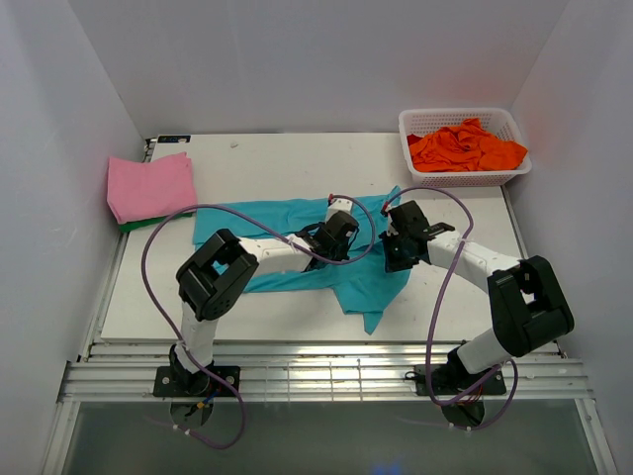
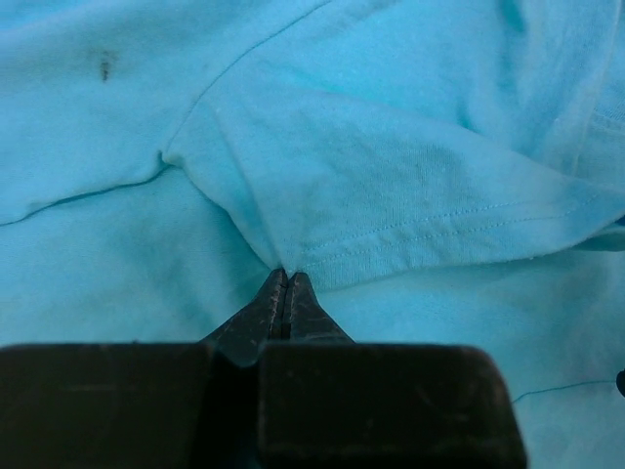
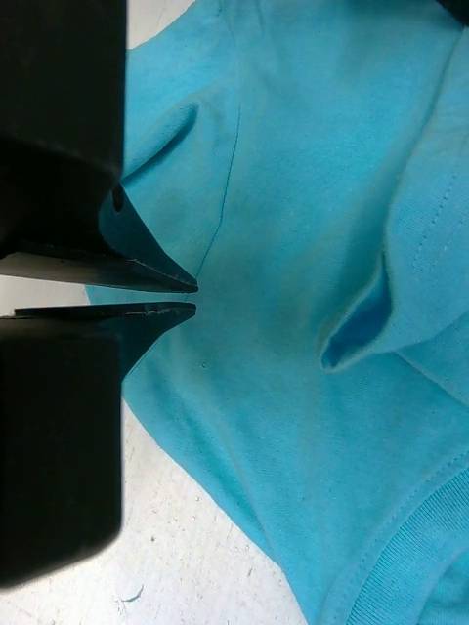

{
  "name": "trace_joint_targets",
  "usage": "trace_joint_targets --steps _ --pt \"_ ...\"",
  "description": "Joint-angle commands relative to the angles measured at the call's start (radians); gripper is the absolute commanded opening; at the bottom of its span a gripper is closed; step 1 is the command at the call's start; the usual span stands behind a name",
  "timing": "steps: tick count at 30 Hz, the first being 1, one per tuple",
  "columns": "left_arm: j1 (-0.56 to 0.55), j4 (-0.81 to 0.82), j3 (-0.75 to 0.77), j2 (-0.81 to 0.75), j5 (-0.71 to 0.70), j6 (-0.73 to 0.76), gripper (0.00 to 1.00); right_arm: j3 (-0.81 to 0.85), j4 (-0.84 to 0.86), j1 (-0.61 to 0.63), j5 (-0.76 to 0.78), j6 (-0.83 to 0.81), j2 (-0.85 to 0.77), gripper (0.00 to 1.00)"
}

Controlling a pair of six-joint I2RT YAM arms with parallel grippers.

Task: Fold and stack the t-shirts
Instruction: Fold the tshirt

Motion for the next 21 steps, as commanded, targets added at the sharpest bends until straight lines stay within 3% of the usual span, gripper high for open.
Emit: trace_joint_targets --steps 1,21 --pt "-0.004 -0.025 -0.001 -0.094 -0.044 0.015 0.0 -0.001 0.019 0.003 0.006 0.004 0.002 0.15" --pt "-0.004 -0.05 -0.087 -0.174 -0.079 0.004 0.0 -0.001 0.01 0.003 -0.024 0.014 -0.013 0.15"
